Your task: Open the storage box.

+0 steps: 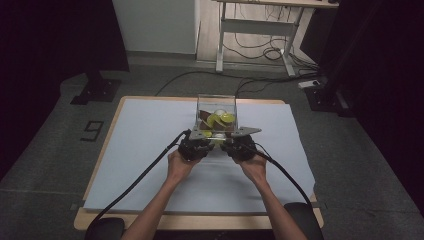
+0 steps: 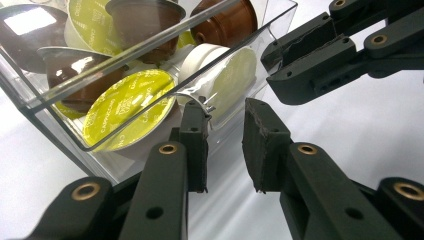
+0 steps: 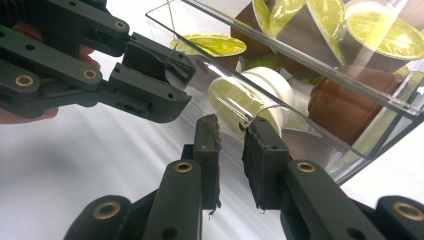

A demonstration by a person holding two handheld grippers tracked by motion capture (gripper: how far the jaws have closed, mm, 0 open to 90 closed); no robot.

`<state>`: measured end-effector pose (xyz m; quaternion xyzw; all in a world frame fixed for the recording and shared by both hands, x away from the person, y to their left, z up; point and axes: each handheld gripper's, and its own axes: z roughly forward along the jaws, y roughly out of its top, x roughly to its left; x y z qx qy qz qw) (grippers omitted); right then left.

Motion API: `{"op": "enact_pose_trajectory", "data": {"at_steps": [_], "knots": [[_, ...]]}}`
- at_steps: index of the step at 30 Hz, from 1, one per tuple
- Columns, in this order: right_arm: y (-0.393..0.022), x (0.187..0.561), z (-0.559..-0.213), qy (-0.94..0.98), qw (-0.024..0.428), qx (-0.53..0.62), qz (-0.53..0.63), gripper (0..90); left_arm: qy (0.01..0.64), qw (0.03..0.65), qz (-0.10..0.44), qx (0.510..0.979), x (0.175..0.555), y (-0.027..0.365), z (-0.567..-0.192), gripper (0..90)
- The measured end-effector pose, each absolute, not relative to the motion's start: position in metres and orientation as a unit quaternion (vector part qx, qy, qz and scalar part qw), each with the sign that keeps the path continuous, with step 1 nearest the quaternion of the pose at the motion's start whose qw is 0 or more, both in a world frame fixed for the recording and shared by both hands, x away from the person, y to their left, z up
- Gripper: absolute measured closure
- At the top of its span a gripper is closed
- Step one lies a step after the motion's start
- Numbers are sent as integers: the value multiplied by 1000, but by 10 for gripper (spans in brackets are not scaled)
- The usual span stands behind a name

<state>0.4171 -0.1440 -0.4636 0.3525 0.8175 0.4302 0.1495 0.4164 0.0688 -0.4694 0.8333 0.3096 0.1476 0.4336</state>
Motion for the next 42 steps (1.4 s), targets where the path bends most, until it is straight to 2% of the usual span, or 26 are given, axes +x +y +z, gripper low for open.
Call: {"op": "enact_pose_trajectory", "data": {"at_steps": [17,42], "knots": [[-142,397,-462,827,155,339,421,760,304,438,141,834,397,72,-471,714],[-145,371,-463,829,140,328,431,759,299,449,130,832,370,76,-473,720]]}}
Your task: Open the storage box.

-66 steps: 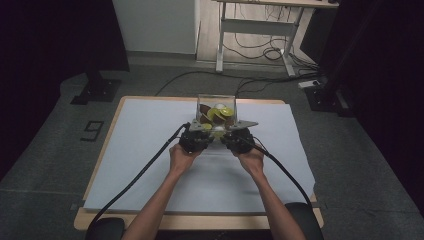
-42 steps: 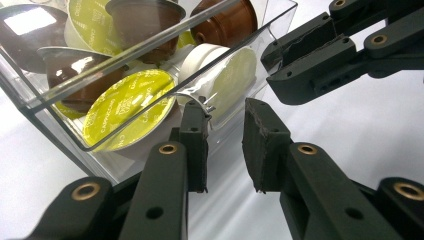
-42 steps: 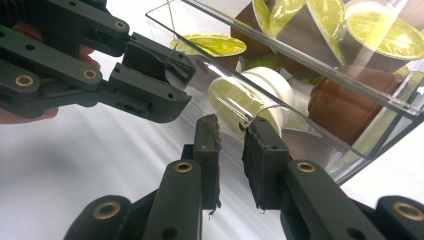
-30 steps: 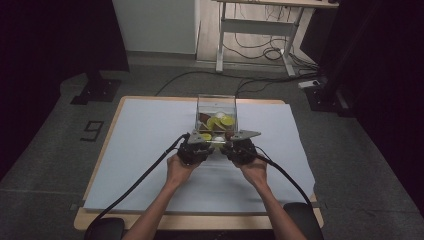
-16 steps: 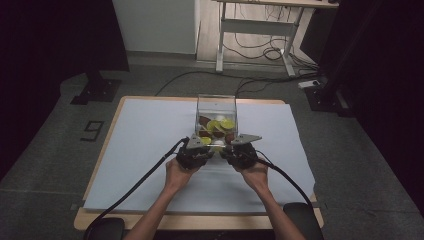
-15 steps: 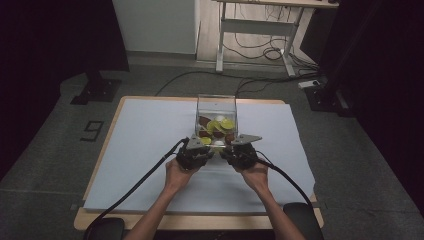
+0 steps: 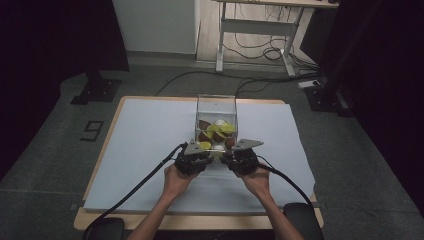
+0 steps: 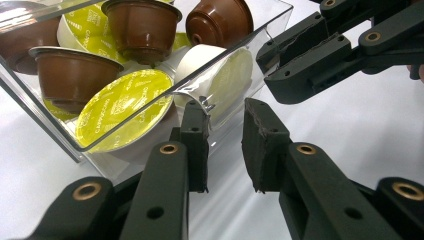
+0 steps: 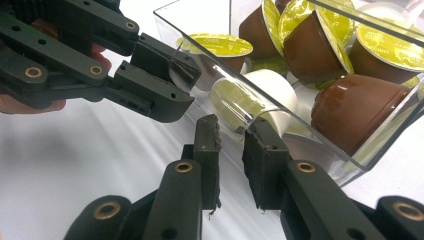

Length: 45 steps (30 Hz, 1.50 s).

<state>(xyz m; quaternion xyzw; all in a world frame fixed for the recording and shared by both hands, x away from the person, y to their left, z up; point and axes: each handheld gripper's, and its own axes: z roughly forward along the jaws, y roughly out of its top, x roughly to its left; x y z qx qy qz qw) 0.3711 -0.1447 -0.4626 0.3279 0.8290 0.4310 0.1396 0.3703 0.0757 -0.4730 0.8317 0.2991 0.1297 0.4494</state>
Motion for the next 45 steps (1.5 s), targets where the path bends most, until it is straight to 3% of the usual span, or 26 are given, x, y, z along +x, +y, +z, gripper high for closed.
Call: {"op": "enact_pose_trajectory", "data": {"at_steps": [45], "knots": [[-151,328,-463,840,135,308,425,759,280,448,130,839,324,74,-476,734]]}}
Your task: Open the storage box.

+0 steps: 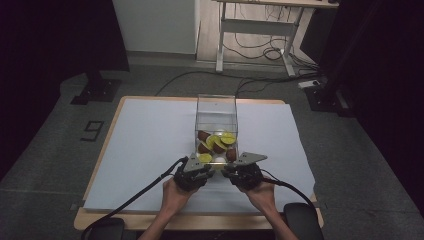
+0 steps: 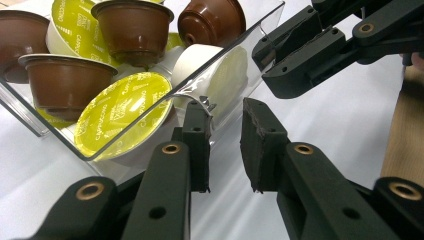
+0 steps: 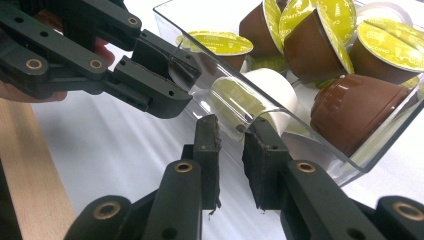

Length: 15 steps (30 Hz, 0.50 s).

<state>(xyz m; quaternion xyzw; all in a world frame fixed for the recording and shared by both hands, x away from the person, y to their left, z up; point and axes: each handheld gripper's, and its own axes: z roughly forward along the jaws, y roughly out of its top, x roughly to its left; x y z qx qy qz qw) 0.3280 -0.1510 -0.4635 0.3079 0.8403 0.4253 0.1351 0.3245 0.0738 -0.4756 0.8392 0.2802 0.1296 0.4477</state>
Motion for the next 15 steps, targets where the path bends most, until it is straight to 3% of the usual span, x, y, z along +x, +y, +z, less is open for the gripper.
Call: {"op": "enact_pose_trajectory", "data": {"at_steps": [15], "knots": [[-164,322,-460,840,128,301,432,716,274,434,135,848,313,89,-471,704]]}}
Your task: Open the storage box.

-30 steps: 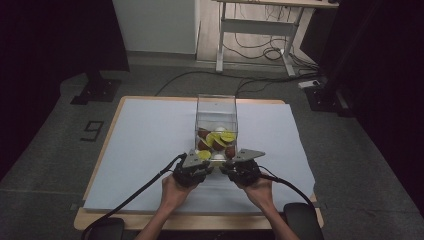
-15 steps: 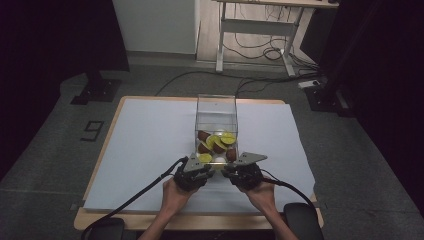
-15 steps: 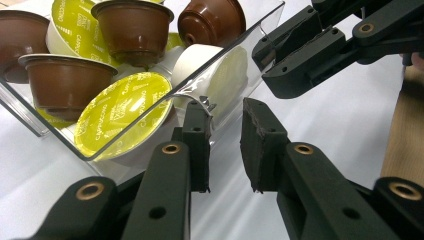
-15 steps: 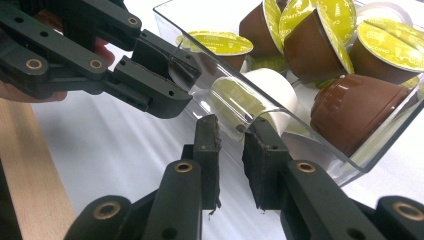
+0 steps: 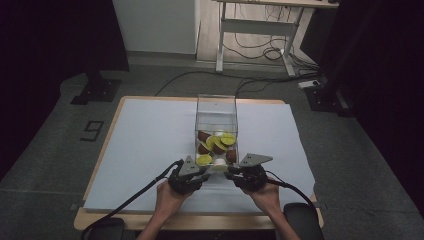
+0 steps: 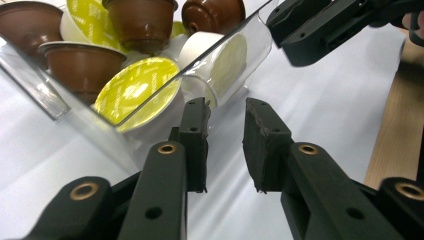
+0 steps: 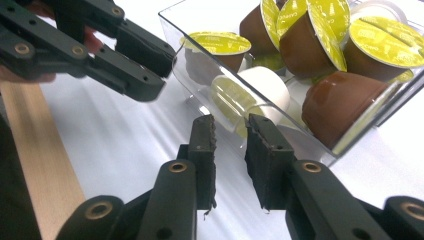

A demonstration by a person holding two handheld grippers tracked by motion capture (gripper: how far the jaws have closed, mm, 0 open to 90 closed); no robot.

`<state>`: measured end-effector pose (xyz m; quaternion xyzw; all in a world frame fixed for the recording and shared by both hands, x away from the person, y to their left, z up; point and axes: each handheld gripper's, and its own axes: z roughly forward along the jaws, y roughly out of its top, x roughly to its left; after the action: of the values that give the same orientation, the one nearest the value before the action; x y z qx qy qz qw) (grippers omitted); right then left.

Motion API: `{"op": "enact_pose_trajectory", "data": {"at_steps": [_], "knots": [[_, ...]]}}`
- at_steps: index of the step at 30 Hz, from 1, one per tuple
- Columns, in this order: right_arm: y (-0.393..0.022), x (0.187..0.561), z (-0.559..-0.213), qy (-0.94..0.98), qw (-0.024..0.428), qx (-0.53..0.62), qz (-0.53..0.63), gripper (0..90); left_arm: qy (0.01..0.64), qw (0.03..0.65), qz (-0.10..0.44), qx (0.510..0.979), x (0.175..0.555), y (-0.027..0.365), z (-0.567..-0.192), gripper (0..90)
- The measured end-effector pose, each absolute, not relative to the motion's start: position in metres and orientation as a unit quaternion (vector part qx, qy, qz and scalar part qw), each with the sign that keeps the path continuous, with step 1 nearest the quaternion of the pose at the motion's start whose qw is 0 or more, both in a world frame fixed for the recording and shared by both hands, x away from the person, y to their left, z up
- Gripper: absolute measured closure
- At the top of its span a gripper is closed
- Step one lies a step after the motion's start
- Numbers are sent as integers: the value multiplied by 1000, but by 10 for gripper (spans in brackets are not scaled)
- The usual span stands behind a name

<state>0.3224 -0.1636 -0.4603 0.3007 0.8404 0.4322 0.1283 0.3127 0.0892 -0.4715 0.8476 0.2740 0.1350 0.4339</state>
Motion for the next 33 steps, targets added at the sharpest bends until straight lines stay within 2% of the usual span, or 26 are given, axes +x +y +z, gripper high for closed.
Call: {"op": "enact_pose_trajectory", "data": {"at_steps": [11,15,20,21,27,28,30,33], "knots": [[-182,316,-456,836,130,310,434,676,289,428,136,845,310,116,-469,633],[-192,317,-456,832,139,324,428,623,300,425,144,842,312,127,-469,578],[-202,321,-457,831,159,333,416,533,309,410,159,843,318,141,-472,467],[-206,324,-458,831,167,339,409,475,313,409,150,844,321,145,-474,398],[-218,335,-466,831,185,356,385,343,329,391,157,845,330,158,-487,213],[-218,335,-466,831,185,356,385,343,329,391,157,845,330,158,-487,185],[-222,339,-471,832,187,360,379,270,347,391,153,839,335,165,-493,131],[-223,341,-476,835,188,361,371,233,357,390,151,836,338,170,-497,31]]}}
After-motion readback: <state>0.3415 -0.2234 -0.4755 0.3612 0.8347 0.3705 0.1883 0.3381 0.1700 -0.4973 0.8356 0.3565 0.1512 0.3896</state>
